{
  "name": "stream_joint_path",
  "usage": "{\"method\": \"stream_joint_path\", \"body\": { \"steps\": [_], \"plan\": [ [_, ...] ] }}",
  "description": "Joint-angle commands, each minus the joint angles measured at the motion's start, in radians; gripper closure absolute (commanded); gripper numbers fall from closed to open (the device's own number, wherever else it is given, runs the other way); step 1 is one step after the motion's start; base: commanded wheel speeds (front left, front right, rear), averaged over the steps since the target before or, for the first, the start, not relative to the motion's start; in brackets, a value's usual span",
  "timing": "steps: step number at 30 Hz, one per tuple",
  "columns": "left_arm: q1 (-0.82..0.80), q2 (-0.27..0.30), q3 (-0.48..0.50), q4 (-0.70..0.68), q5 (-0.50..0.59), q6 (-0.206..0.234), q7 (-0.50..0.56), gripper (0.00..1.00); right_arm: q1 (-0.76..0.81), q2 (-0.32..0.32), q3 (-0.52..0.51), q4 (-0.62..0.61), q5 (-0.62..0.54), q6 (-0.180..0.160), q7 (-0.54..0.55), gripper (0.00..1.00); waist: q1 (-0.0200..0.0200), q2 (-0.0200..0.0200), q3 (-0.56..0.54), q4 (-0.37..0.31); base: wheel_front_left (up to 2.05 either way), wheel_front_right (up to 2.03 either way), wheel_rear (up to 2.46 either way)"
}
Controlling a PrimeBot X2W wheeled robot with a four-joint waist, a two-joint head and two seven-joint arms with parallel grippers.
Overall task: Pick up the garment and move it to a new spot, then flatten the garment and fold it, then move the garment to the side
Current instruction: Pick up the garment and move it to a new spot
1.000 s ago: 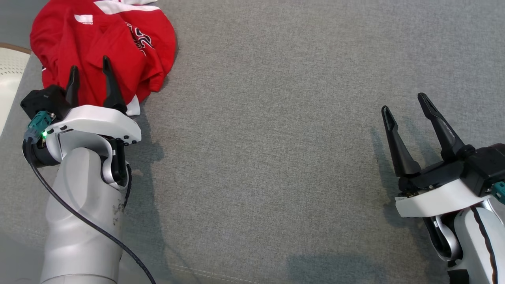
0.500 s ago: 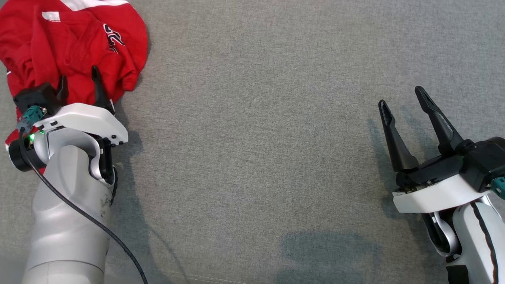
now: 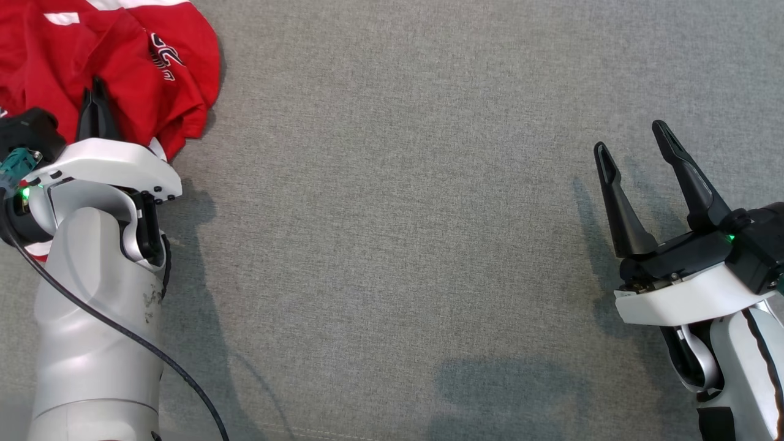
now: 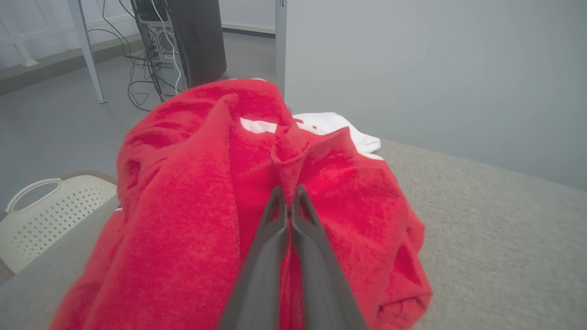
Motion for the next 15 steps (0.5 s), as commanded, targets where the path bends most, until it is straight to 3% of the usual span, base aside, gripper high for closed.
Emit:
{"method": "stream_joint_path", "body": {
  "steps": [1,15],
  "plan": [
    [0.013,0.042,0.022,-0.035,0.012,-0.003,-0.005,1.0,0.009,0.005,0.013,-0.033,0.012,0.0,-0.011,0.0,0.0,0.0,-0.006,0.003,0.0,0.0,0.0],
    [0.139,0.031,0.042,-0.362,0.091,-0.042,-0.005,1.0,0.015,0.063,0.011,-0.032,0.042,0.0,-0.011,0.0,0.0,0.0,-0.079,-0.009,0.0,0.0,0.0]
  ]
}}
